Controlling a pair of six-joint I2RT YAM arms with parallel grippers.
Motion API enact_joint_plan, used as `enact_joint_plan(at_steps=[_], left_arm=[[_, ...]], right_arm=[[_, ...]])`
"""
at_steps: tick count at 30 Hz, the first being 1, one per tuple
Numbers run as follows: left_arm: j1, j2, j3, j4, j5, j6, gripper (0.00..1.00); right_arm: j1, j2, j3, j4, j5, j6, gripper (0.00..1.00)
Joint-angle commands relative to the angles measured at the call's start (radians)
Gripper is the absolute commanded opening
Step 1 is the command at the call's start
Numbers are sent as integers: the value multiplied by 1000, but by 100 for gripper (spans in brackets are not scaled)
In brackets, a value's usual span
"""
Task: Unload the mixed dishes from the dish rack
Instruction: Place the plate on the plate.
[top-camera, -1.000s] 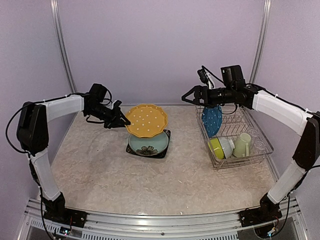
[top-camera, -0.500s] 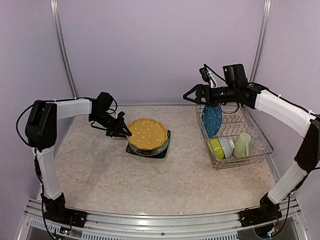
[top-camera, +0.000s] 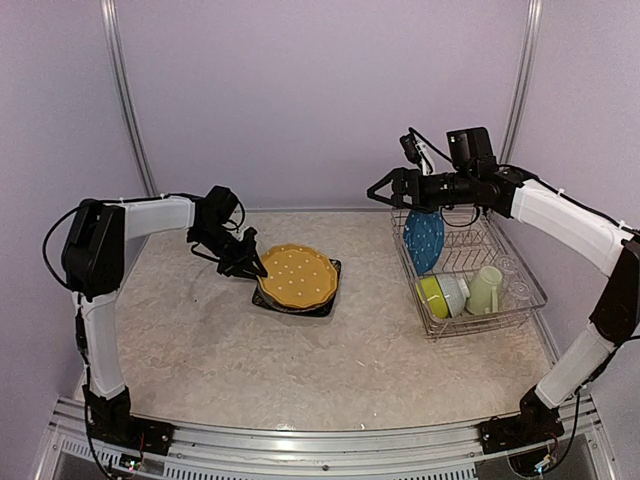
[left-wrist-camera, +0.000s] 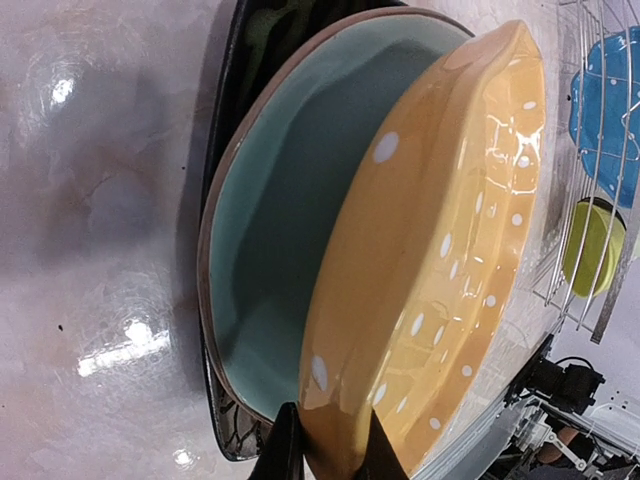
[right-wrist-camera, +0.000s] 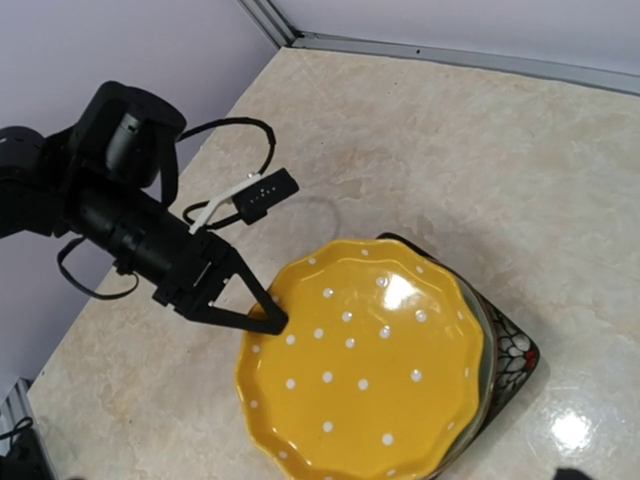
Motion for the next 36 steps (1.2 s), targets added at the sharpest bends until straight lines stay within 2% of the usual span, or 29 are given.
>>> enact_joint_plan(at_steps=[1,8,18,27,30,33,36], left_arm=[[-6,-3,51,-1,3,25,9],[-34,-13,85,-57,-74,58,33],[-81,1,166,-173,-224,96,58],[-65,-66,110,-158,-345,72,81],[-36,-105,43,-115,-298,56,85],[0,-142,-49,-37,-180,39,98],[9,-168,-126,37,-126,23,99]], right_arm=[[-7,-33,-3,-18,5,-2,99],[-6,-32,-10,0,-2,4,99],[-7,-40,-20,13,-3,10,99],[-7,-58,0,-28,40,-17,99],[-6,-63,12,-52,57,-32,99],[-9,-72,12,-64,70,-40,99],[-12,-81,3,-67,77,-40,99]])
